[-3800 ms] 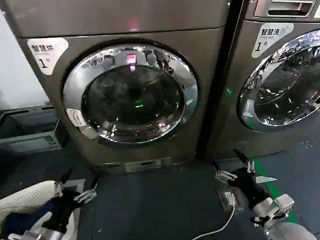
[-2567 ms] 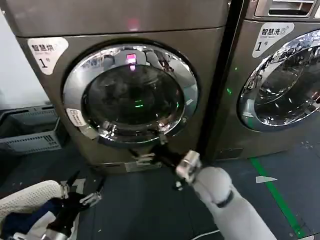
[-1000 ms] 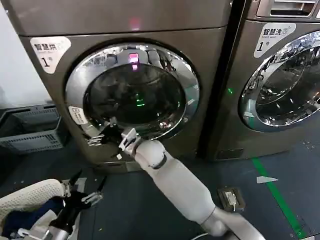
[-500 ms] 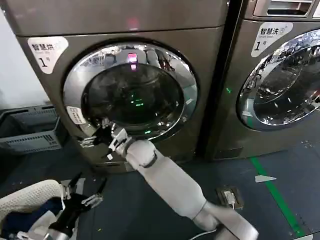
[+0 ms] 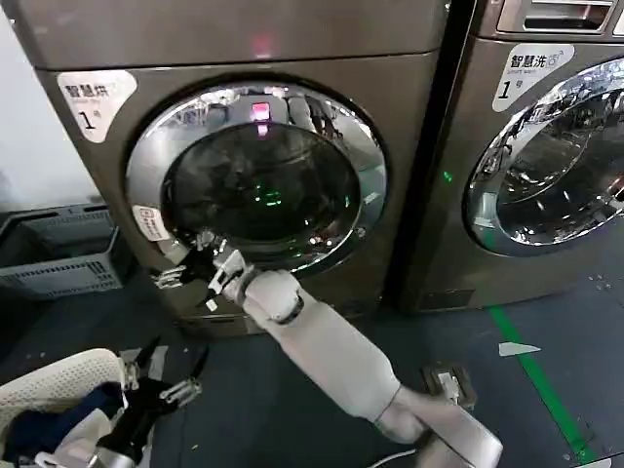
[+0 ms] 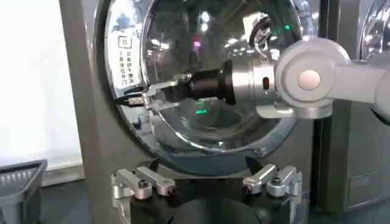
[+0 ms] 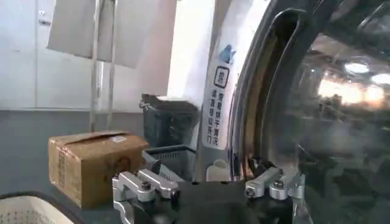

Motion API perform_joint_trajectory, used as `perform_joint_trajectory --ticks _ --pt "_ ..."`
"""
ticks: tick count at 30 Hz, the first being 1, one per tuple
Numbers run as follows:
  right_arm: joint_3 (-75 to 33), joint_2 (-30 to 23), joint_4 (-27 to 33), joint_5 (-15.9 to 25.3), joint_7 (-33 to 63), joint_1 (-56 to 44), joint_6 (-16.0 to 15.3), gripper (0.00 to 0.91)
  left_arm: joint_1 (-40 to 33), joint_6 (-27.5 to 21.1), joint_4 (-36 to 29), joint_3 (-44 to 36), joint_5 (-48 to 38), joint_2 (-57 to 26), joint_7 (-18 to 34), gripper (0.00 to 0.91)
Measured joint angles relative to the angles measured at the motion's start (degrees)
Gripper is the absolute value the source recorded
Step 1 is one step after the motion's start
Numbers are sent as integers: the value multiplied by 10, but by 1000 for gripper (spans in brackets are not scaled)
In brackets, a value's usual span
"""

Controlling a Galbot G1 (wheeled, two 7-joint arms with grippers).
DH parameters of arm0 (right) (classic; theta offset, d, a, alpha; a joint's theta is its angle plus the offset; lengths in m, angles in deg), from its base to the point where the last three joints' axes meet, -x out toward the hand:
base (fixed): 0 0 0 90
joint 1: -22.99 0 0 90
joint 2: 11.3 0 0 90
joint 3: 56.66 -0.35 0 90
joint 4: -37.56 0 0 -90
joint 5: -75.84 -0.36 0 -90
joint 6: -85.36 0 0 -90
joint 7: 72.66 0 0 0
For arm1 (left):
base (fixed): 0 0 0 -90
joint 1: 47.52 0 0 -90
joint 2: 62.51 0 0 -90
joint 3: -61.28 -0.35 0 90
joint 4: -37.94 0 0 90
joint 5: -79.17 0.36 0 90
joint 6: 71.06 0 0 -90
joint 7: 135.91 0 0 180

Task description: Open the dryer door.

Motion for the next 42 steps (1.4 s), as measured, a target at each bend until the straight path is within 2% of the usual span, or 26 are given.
perform_joint_trajectory --ticks 6,17,33,42 --pt "8 0 7 -5 0 11 -1 907 0 0 0 0 1 0 0 907" --pt "3 1 -16 -59 -19 16 -12 907 -1 0 2 -1 4 1 -1 907" --pt "-1 1 -70 -61 -108 0 -16 907 -7 -6 11 20 -5 -3 -4 907" --pt "-11 1 -104 -82 -158 -10 -23 907 -9 -21 19 49 -10 -5 -9 907"
